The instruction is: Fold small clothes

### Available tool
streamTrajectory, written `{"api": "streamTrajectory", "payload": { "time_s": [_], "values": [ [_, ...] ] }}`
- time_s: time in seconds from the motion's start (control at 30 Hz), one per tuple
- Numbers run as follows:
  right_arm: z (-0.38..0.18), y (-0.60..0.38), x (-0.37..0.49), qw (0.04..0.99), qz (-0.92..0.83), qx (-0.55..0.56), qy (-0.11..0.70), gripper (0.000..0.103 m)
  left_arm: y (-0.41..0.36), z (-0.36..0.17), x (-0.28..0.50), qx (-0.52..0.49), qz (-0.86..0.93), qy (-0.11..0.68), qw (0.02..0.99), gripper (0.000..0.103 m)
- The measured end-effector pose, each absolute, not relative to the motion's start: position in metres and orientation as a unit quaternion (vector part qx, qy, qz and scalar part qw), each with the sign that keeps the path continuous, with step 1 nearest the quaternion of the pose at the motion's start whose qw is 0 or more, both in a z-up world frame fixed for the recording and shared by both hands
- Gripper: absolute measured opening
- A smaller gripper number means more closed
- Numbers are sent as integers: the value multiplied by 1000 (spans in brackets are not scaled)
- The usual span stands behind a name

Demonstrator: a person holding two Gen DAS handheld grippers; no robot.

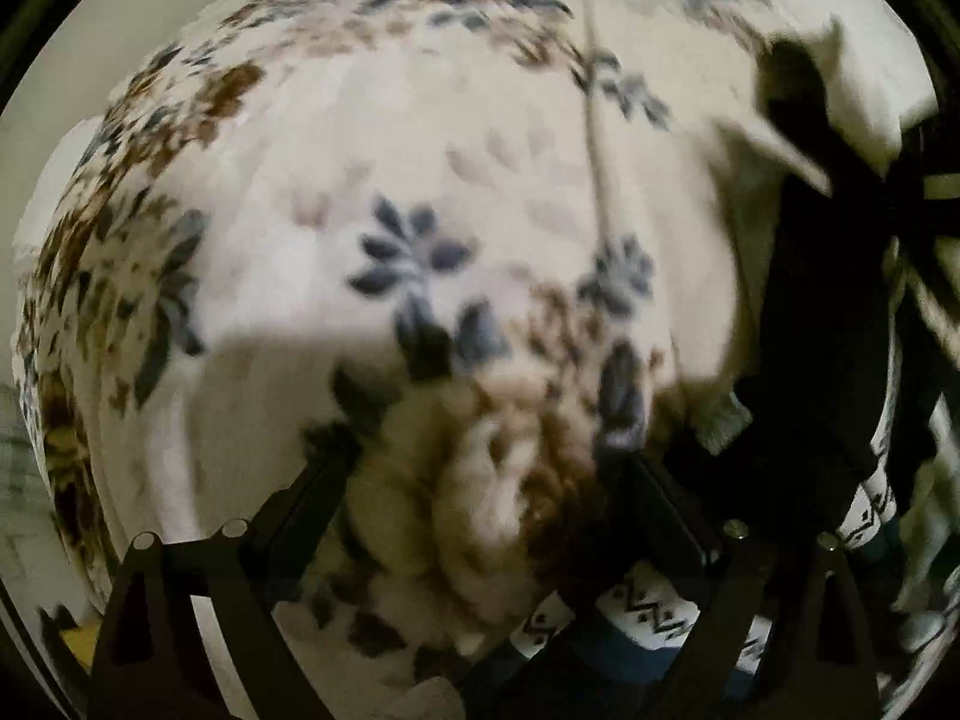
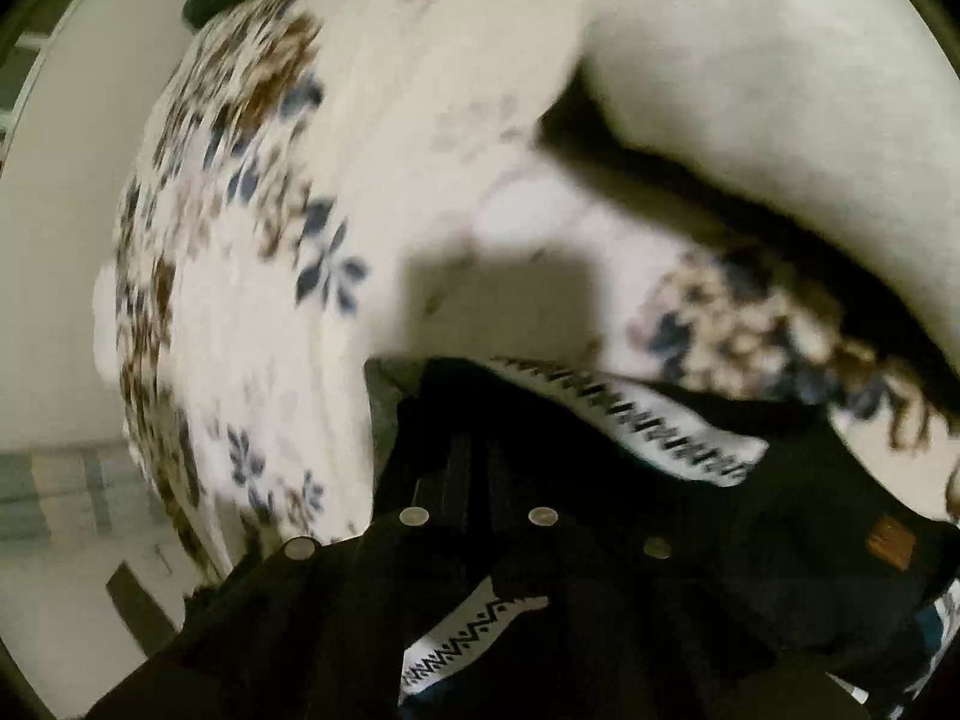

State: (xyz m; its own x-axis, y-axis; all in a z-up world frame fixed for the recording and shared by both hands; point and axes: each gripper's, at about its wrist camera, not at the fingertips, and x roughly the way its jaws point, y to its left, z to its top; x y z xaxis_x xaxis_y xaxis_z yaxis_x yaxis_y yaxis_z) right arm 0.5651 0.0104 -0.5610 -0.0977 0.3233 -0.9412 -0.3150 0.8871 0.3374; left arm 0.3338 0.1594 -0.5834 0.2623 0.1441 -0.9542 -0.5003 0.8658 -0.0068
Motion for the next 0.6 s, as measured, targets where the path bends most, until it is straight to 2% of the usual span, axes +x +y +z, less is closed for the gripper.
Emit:
{"api": "streamTrajectory", "payload": {
  "time_s": [0.2, 0.37, 0.5, 0.6],
  "values": [
    [-559, 1, 569, 661, 236, 36, 712, 4, 179, -565, 361, -210, 212, 541, 786, 95],
    [-557, 7, 559, 654, 245, 32, 715, 4, 155, -604, 388, -145, 172, 595, 772, 95],
    [-551, 2, 562, 664, 233, 43, 709, 4, 136, -609, 357, -76, 148, 602, 781, 95],
    [-552, -2, 568, 672, 219, 44, 706, 4, 138, -608, 332, -72, 152, 609, 775, 95]
  ]
}}
